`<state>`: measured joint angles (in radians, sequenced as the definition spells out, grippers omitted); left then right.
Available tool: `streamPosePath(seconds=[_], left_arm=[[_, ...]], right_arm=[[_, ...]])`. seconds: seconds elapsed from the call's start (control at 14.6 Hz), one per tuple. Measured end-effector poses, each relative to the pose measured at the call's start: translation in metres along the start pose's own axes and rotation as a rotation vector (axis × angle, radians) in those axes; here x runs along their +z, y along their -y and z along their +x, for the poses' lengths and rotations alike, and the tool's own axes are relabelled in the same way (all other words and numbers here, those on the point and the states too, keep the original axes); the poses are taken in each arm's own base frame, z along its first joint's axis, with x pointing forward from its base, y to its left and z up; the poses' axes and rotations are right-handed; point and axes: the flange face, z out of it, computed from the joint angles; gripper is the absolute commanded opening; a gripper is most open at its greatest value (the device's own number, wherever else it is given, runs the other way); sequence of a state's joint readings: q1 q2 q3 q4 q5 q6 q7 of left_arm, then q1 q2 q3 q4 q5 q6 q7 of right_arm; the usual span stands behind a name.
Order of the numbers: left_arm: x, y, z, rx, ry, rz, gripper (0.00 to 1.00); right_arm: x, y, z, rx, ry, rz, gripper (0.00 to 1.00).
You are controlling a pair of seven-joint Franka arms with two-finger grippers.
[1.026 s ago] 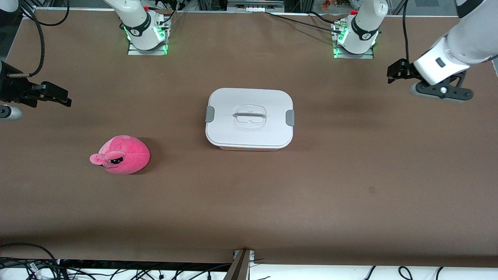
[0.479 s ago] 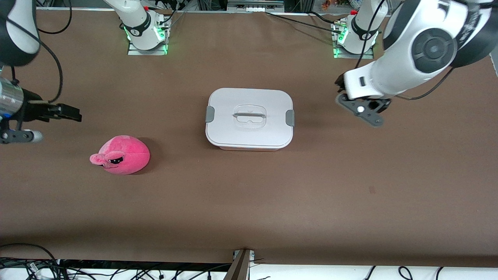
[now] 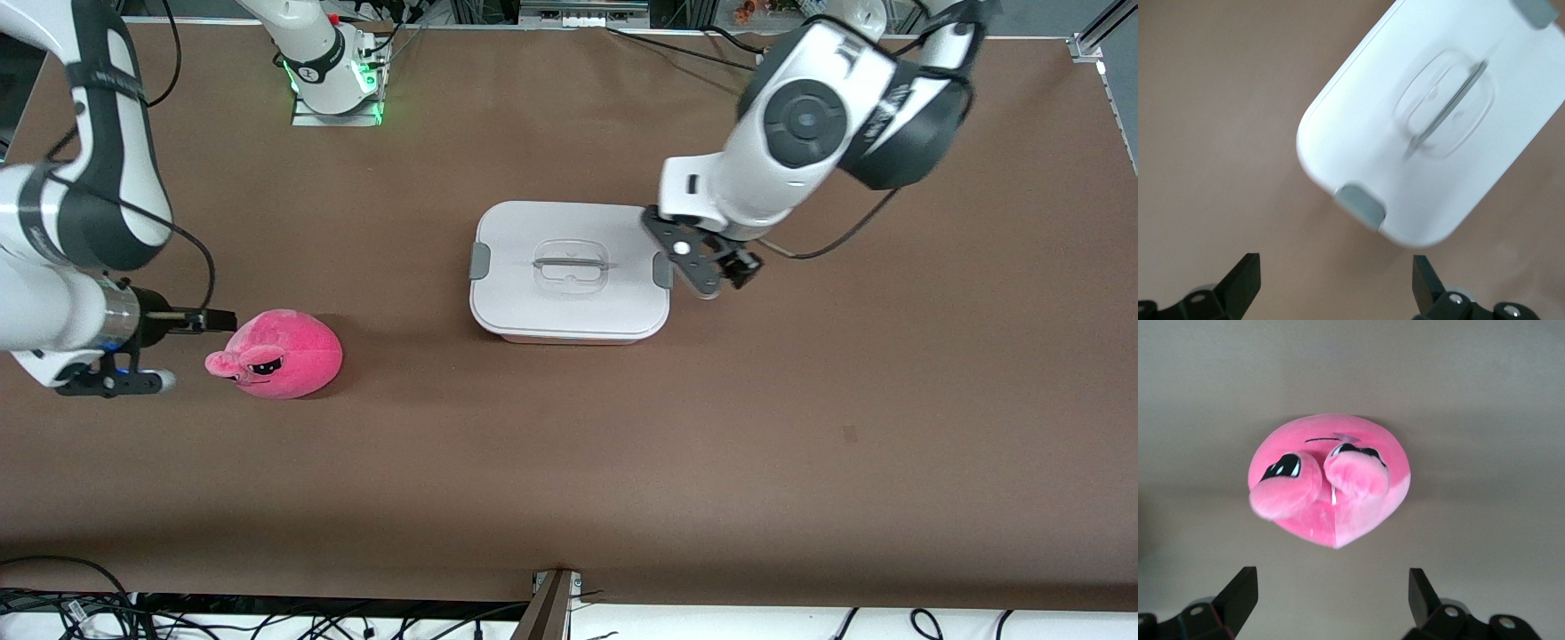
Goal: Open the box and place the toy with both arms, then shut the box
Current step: 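Move the left gripper to the lid handle while the right gripper reaches the toy, then grasp the lid handle with the left gripper while the right gripper grasps the toy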
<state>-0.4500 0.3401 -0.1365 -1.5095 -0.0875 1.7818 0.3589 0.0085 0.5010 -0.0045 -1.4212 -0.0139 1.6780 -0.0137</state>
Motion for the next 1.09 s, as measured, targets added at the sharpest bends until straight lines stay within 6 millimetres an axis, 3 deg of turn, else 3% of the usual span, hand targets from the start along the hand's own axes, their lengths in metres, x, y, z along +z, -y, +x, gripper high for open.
streamPosePath(seconds=[0.21, 0.34, 0.68, 0.75, 0.82, 0.89, 0.96, 1.03, 1.09], left_arm=[[0.025, -0.036, 0.031, 0.084, -0.059, 0.003, 1.00], [0.038, -0.046, 0.042, 0.189, -0.075, 0.010, 1.00], [0.087, -0.030, 0.060, 0.452, -0.100, 0.030, 1.00], [0.094, -0.032, 0.063, 0.477, -0.101, 0.026, 1.00], [0.099, -0.040, 0.066, 0.495, -0.101, 0.019, 1.00], [0.102, -0.052, 0.069, 0.513, -0.102, 0.013, 1.00], [0.102, -0.067, 0.073, 0.534, -0.106, 0.011, 1.00], [0.104, -0.078, 0.076, 0.550, -0.109, 0.012, 1.00], [0.106, -0.086, 0.077, 0.560, -0.108, 0.011, 1.00]], right_arm=[[0.041, 0.002, 0.011, -0.003, 0.006, -0.001, 1.00], [0.063, 0.003, 0.011, -0.006, 0.013, -0.001, 1.00], [0.087, 0.005, 0.014, -0.055, -0.013, -0.003, 1.00], [0.088, 0.005, 0.015, -0.068, -0.017, -0.003, 0.93], [0.090, 0.005, 0.016, -0.086, -0.022, -0.004, 0.73], [0.093, 0.005, 0.017, -0.102, -0.022, -0.004, 0.40], [0.096, 0.005, 0.018, -0.119, -0.020, -0.004, 0.22], [0.098, 0.005, 0.019, -0.131, -0.019, -0.004, 0.07], [0.098, 0.006, 0.019, -0.137, -0.021, -0.004, 0.00]])
